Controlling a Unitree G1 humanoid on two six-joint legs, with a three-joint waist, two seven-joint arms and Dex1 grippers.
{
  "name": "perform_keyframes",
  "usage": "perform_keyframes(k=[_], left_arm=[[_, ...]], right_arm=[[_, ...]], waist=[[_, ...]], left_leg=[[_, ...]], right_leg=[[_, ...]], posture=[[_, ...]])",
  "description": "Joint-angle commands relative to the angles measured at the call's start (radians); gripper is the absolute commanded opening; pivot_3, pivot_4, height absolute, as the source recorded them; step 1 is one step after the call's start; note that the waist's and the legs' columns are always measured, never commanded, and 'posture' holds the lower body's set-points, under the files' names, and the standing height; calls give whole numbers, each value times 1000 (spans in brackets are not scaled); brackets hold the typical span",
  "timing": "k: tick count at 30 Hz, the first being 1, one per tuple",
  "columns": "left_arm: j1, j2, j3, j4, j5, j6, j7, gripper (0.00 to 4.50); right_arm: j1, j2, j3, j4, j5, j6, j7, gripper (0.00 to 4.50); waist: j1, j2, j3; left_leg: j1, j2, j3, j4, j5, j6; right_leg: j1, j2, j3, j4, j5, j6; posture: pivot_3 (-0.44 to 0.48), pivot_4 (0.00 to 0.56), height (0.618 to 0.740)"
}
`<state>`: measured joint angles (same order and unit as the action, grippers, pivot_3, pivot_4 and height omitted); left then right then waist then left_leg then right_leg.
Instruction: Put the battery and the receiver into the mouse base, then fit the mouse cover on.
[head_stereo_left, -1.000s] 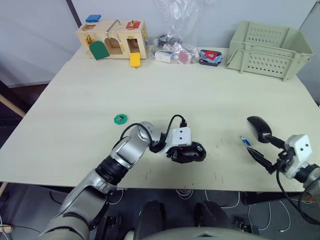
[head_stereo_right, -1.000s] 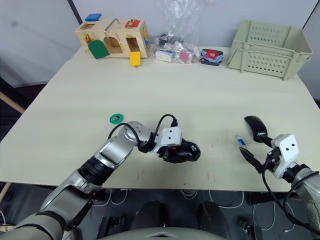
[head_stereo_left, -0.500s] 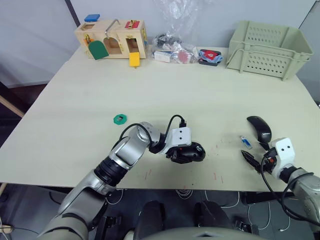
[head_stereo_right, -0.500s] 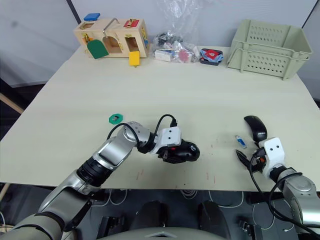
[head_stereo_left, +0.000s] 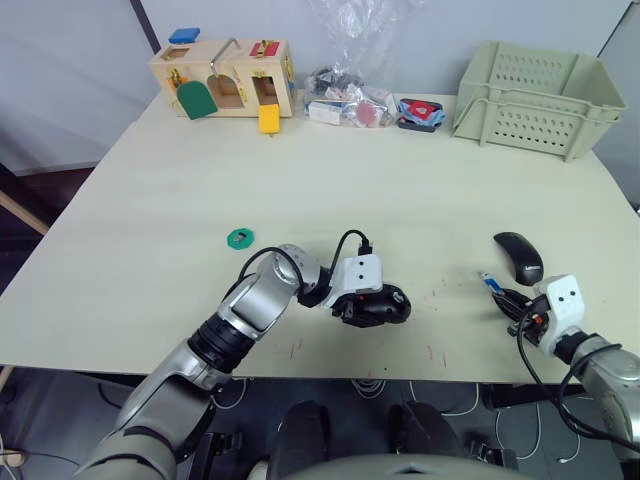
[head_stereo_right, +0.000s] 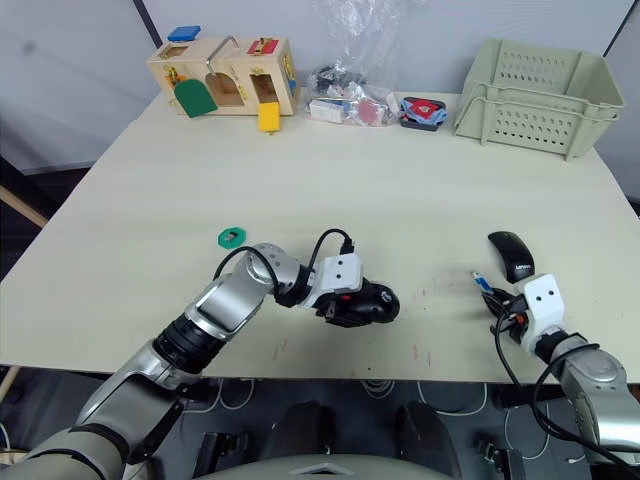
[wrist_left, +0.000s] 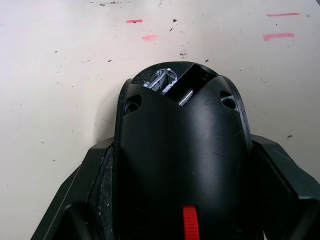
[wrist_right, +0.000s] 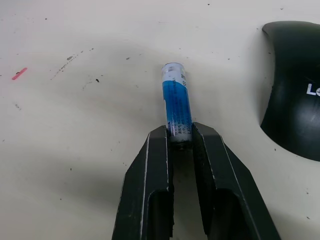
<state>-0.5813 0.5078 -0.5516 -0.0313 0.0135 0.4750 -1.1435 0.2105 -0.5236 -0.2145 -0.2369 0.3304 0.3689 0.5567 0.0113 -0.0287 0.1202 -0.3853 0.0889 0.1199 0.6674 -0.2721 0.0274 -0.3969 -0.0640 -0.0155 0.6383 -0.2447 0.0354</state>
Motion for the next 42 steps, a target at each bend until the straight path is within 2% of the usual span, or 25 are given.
perform_keyframes(k=[1, 9, 16, 20, 27, 42], left_arm=[[14, 17, 9, 3, 16, 16, 13, 2948], [9, 22, 7, 2, 16, 27, 14, 2948], [12, 21, 6, -1, 17, 45, 20, 2948], [13, 19, 0, -19, 13, 63, 20, 2948], [15, 20, -4, -18, 15, 69, 26, 2948], [18, 17, -18, -34, 13, 76, 23, 2948]], right_arm=[[13, -18, -42, -121, 42, 82, -21, 49], [-16, -172, -39, -407, 246, 426, 31, 49], [-176, -298, -16, -543, 450, 775, -9, 49], [-363, -267, 5, -542, 607, 1006, -82, 49], [-485, -133, 61, -519, 630, 1232, -217, 49], [-574, -83, 199, -375, 747, 1246, -440, 49]], waist=[[-1, 0, 0], [0, 0, 0], [-1, -1, 1], [-1, -3, 2], [2, -2, 1], [0, -2, 1]], left_leg=[[0, 0, 0, 0, 0, 0], [0, 0, 0, 0, 0, 0], [-1, 0, -2, 0, 0, 0], [-2, 0, -2, 0, 0, 0], [-14, 0, -9, -1, 0, 0], [-14, 0, -10, 0, 0, 1]], right_leg=[[0, 0, 0, 0, 0, 0], [0, 0, 0, 0, 0, 0], [0, 0, -1, -2, 0, 0], [-1, 0, -2, -2, 0, 0], [-6, 0, -9, -7, 0, -1], [-5, -1, -11, -7, 0, 0]], posture=[[0, 150, 740], [0, 150, 740], [0, 150, 740], [0, 150, 740], [0, 150, 740], [0, 150, 740]])
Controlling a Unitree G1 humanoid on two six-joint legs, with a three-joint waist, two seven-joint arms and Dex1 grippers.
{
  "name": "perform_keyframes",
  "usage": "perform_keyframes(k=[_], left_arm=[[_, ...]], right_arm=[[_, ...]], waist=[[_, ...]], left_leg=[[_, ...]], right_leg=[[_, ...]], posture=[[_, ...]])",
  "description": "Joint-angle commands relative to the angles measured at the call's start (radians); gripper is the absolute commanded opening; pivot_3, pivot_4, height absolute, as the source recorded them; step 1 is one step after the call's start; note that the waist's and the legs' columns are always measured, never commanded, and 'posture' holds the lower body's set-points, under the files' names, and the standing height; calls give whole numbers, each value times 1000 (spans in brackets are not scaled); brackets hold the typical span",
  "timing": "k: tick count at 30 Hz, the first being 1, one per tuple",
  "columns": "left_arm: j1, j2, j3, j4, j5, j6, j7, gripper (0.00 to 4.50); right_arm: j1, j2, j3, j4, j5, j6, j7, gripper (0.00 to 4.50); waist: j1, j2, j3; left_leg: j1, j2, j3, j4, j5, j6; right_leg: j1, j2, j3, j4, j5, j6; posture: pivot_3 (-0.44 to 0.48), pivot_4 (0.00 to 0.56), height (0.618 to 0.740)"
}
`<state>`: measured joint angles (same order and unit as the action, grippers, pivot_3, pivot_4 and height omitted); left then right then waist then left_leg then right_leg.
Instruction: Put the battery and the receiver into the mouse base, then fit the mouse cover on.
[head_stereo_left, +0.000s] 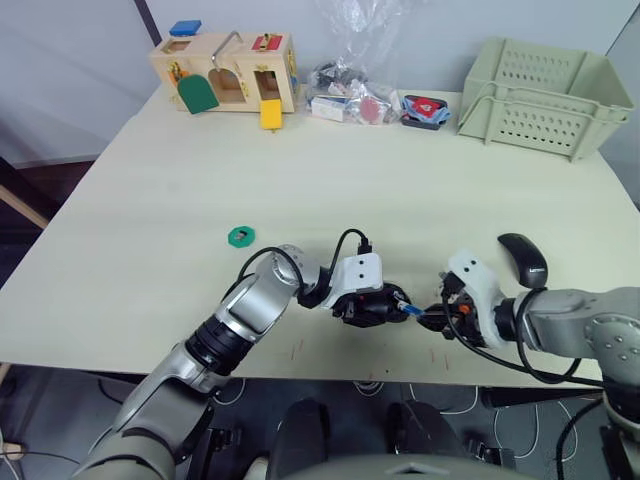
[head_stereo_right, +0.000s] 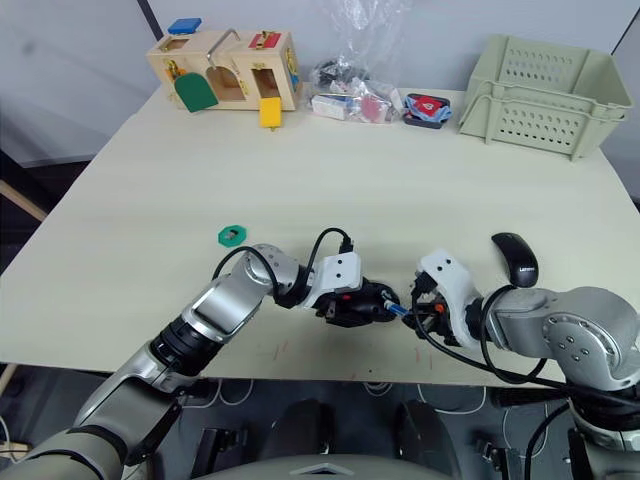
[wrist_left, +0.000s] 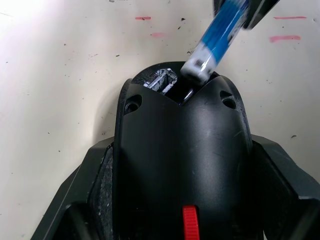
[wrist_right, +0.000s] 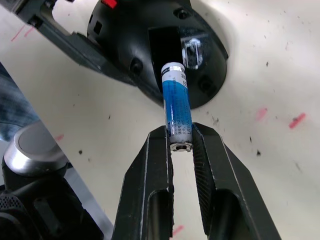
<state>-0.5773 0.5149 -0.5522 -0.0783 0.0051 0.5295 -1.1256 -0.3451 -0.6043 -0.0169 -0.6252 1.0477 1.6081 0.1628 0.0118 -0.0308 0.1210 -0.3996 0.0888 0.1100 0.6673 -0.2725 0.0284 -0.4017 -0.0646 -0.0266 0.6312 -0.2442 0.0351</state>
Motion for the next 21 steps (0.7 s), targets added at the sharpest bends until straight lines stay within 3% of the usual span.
perform_keyframes(k=[1, 13, 20, 21], left_arm=[[15, 10, -19, 13, 22, 20, 5, 2948], [14, -2, -31, 28, 31, 5, 10, 2948], [15, -6, -31, 37, 35, -2, 11, 2948], [15, -6, -31, 38, 35, -3, 10, 2948]], right_arm=[[-25, -5, 9, 27, 46, 6, -65, 49], [-134, 89, 69, 192, 136, 6, -268, 49], [-115, 65, 11, 169, 194, 6, -266, 3366], [-110, 42, 0, 151, 198, 6, -246, 4063]], waist=[[0, 0, 0], [-2, 0, -2], [-6, 1, -3], [-4, 1, -3]], left_leg=[[0, 0, 0, 0, 0, 0], [0, 0, 0, 0, 0, 0], [3, 1, 0, 1, 1, 2], [2, 1, 0, 1, 1, 2]], right_leg=[[0, 0, 0, 0, 0, 0], [0, 0, 0, 0, 0, 0], [1, 0, 0, 2, 1, 0], [0, -1, -1, 2, 1, 0]], posture=[[0, 150, 740], [0, 150, 740], [0, 150, 740], [0, 150, 740]])
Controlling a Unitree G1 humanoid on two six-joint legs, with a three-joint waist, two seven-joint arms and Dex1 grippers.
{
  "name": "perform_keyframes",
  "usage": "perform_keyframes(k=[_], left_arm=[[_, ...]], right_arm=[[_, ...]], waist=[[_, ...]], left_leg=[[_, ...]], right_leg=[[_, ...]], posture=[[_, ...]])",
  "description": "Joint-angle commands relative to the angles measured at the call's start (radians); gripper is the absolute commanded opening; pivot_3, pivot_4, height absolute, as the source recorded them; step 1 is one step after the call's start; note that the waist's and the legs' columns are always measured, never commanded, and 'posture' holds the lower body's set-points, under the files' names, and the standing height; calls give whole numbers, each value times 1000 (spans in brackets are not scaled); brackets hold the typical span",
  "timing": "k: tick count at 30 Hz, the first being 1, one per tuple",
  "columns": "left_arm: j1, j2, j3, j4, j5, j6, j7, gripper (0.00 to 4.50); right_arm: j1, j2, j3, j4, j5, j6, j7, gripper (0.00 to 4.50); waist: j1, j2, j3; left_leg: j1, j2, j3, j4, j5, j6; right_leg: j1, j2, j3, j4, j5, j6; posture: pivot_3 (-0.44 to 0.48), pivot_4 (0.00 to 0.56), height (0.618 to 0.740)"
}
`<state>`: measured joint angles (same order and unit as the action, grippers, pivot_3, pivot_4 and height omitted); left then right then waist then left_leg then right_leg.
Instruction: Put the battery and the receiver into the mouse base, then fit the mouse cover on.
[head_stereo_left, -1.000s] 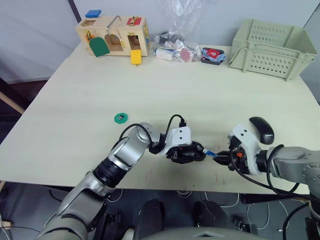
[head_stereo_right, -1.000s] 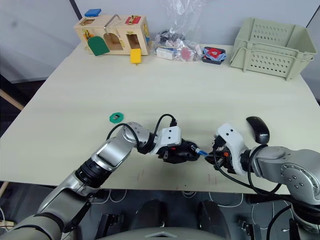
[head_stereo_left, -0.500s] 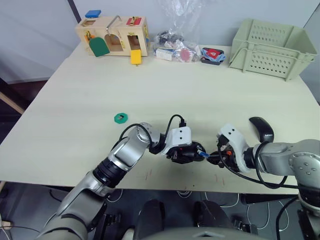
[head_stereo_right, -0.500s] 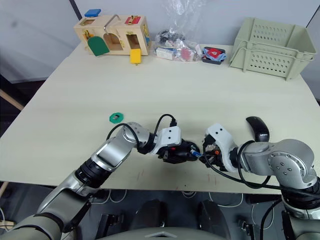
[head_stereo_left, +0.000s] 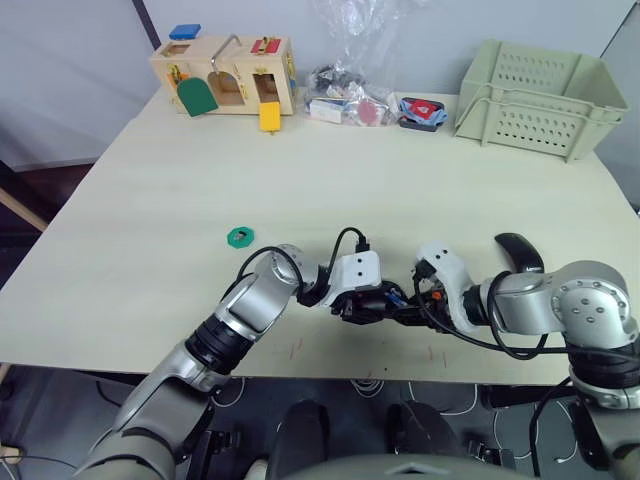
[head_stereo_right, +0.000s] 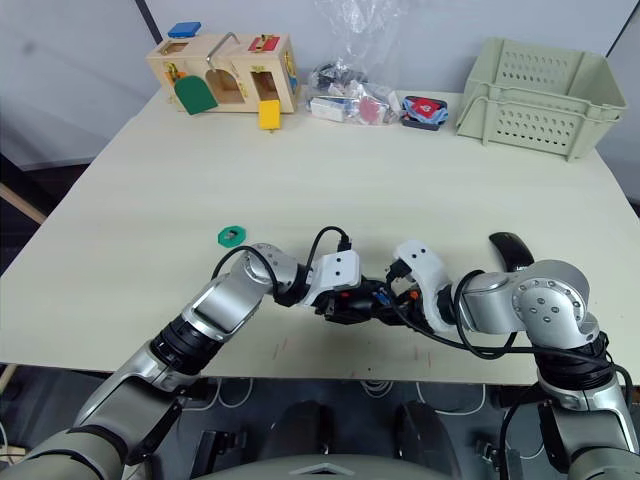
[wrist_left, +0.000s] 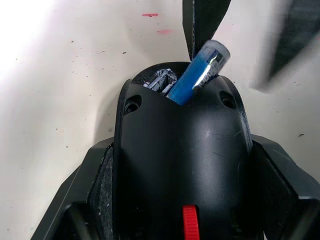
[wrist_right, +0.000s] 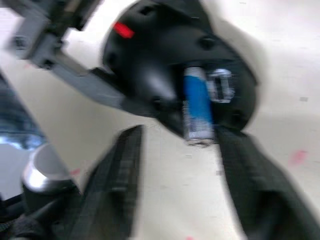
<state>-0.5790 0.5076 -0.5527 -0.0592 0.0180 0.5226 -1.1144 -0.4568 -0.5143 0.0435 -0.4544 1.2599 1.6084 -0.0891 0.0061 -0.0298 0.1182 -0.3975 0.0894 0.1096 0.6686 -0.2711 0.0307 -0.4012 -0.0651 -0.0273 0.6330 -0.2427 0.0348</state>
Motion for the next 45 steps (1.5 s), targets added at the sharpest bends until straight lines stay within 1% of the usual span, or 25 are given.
perform_keyframes(k=[1, 5, 7, 9, 11, 13, 15, 16, 17, 20, 22, 23, 24, 25, 28, 33, 38, 45], left_arm=[[18, 1, -31, 19, 22, 3, -1, 2948], [20, 2, -31, 19, 23, -4, -4, 2948], [22, 4, -30, 20, 24, -7, -6, 2948], [21, 3, -30, 22, 24, -9, -6, 2948], [21, 2, -29, 24, 24, -11, -5, 2948], [21, 3, -28, 26, 24, -13, -6, 2948], [20, 3, -28, 28, 24, -14, -7, 2948], [19, 3, -27, 29, 24, -14, -8, 2948], [19, 3, -27, 30, 23, -14, -9, 2948], [16, 4, -27, 32, 22, -13, -10, 2948], [13, 5, -26, 33, 23, -12, -11, 2948], [12, 5, -26, 35, 23, -12, -12, 2948], [10, 6, -26, 36, 23, -11, -12, 2948], [9, 6, -24, 38, 23, -9, -13, 2948], [7, 7, -21, 40, 22, -3, -14, 2948], [6, 13, -26, 48, 29, -14, -18, 2948], [7, 14, -26, 52, 29, -18, -22, 2948], [8, 15, -26, 52, 29, -16, -22, 2948]], right_arm=[[5, -64, -66, -32, -13, 6, 18, 4437], [37, -128, -91, -95, -38, -64, 105, 4478], [79, -169, -105, -121, -50, -82, 146, 4478], [186, -207, -126, -171, -127, -234, 258, 4478], [294, -253, -112, -219, -243, -419, 399, 4478], [378, -270, -95, -226, -338, -567, 496, 4478], [448, -251, -86, -209, -420, -704, 565, 3938], [477, -241, -78, -200, -457, -767, 599, 3773], [500, -229, -70, -192, -489, -823, 629, 3392], [556, -186, -35, -154, -598, -1019, 723, 1929], [581, -157, -16, -114, -653, -1116, 769, 860], [589, -149, -4, -94, -681, -1164, 796, 398], [593, -138, 12, -67, -711, -1218, 818, 146], [594, -130, 36, -37, -747, -1287, 850, 59], [586, -74, 55, 52, -803, -1422, 890, 59], [566, 2, 78, 161, -851, -1547, 931, 59], [535, 54, 89, 223, -882, -1598, 942, 59], [532, 83, 102, 266, -902, -1619, 954, 59]], waist=[[5, 1, 1], [6, 2, 1], [9, 2, 1], [12, 2, 0], [10, 1, 0], [8, 1, 0], [7, 1, 0], [7, 2, 0], [7, 2, 1], [7, 2, 1], [7, 2, 1], [7, 2, 1], [8, 2, 1], [8, 2, 1], [8, 2, 1], [7, 4, 2], [8, 4, 2], [8, 4, 3]], left_leg=[[0, 0, 0, 0, 0, 0], [-3, -2, 1, -1, -1, 1], [-5, -2, 0, -3, -1, 3], [-6, -3, -2, -3, -2, 3], [-8, -4, -3, -2, -2, 4], [-8, -5, -4, -2, -2, 4], [-8, -5, -4, -1, -2, 4], [-6, -5, -4, 0, -2, 4], [-5, -5, -4, 0, -2, 4], [-2, -5, -5, 0, -2, 4], [-2, -5, -4, 0, -2, 4], [-2, -5, -4, 0, -2, 4], [-2, -5, -4, 0, -2, 4], [-2, -5, -4, 0, -2, 4], [-2, -5, -4, 0, -2, 4], [-2, -5, -4, 0, -2, 4], [-1, -5, -4, 0, -2, 3], [-1, -5, -4, 0, -2, 3]], right_leg=[[0, -1, 0, 0, 0, 0], [0, -3, -1, -4, 0, 0], [0, -2, -2, -7, 0, 0], [0, -2, -3, -7, 0, 0], [0, -3, -4, -8, -1, 1], [0, -3, -4, -8, -1, 2], [0, -3, -4, -8, 0, 3], [1, -3, -4, -7, 0, 4], [1, -3, -4, -7, 0, 4], [4, -3, -5, -7, -2, 7], [4, -3, -5, -7, -1, 4], [4, -3, -5, -7, -1, 4], [4, -3, -5, -7, -1, 4], [4, -3, -5, -7, -1, 4], [4, -3, -5, -7, -1, 4], [5, -3, -5, -6, -1, 4], [5, -2, -5, -6, -1, 4], [5, -2, -5, -6, -1, 4]], posture=[[0, 150, 740], [0, 150, 740], [0, 150, 740], [0, 150, 740], [0, 150, 740], [0, 150, 740], [0, 150, 740], [0, 150, 740], [0, 150, 740], [0, 150, 740], [0, 150, 740], [0, 150, 740], [0, 150, 740], [0, 150, 740], [0, 150, 740], [0, 150, 740], [0, 150, 740], [0, 150, 740]])
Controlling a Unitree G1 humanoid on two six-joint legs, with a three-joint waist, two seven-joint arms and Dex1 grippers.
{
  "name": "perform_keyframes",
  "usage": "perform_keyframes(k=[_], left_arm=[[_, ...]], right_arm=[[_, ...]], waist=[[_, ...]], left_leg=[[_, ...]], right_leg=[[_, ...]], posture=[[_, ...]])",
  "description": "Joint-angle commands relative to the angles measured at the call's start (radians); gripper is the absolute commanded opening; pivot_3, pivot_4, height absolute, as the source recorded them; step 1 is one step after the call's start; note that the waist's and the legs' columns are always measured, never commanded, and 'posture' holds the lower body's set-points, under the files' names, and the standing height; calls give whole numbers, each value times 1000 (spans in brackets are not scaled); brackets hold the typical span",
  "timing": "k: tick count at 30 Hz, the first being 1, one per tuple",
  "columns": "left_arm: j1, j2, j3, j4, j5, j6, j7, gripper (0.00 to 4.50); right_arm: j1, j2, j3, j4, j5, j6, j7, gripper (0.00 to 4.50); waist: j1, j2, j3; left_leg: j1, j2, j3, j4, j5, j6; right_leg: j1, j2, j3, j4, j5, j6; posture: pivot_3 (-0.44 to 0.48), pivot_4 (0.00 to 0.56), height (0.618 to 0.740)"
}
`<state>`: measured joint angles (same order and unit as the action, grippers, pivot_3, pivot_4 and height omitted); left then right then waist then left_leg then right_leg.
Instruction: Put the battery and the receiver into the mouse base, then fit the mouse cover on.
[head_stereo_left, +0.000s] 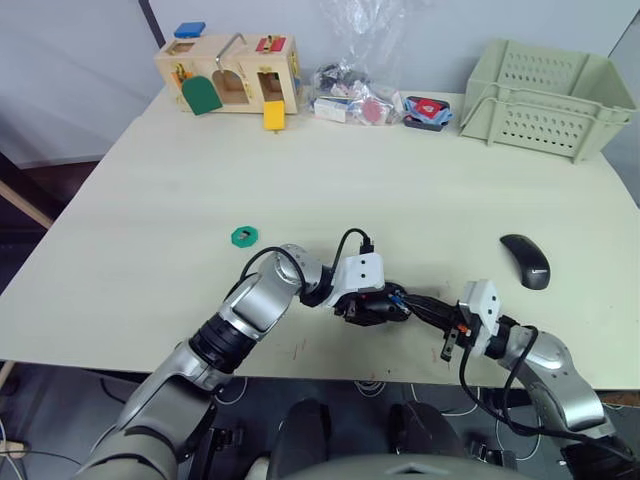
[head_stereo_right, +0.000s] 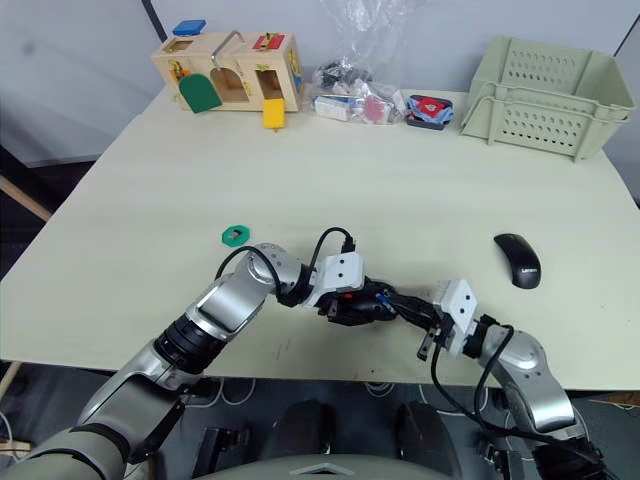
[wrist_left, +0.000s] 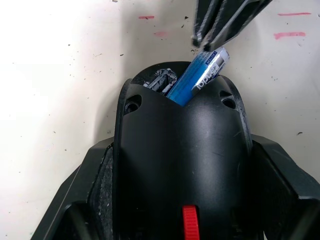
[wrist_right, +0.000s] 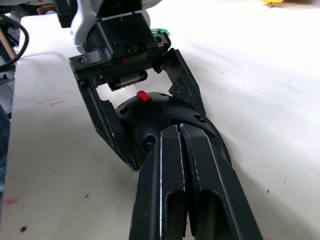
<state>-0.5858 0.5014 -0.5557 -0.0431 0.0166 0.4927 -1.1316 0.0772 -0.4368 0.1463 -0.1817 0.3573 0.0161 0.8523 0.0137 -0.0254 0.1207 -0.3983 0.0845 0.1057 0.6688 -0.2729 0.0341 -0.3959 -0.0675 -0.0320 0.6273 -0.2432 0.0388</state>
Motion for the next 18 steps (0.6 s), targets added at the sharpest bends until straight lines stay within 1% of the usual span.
perform_keyframes(k=[1, 12, 18], left_arm=[[16, 20, -24, 37, 30, 14, -5, 2948], [21, 17, -28, 31, 28, 19, -6, 2948], [23, 16, -29, 31, 29, 20, -5, 2948]], right_arm=[[0, 9, 1, 0, -2, -30, 15, 59], [-13, 45, 10, 88, -32, -64, 24, 59], [-32, 39, 32, 116, -53, 0, 20, 59]], waist=[[0, 0, 0], [-1, 0, 0], [-2, 0, -1]], left_leg=[[0, 0, 0, 0, 0, 0], [1, 0, 0, 0, 0, 0], [3, 0, 0, 1, 0, 0]], right_leg=[[0, 0, 0, 0, 0, 0], [1, 0, 0, 1, 0, 0], [2, 0, 1, 3, 0, 0]], posture=[[0, 150, 740], [0, 150, 740], [0, 150, 740]])
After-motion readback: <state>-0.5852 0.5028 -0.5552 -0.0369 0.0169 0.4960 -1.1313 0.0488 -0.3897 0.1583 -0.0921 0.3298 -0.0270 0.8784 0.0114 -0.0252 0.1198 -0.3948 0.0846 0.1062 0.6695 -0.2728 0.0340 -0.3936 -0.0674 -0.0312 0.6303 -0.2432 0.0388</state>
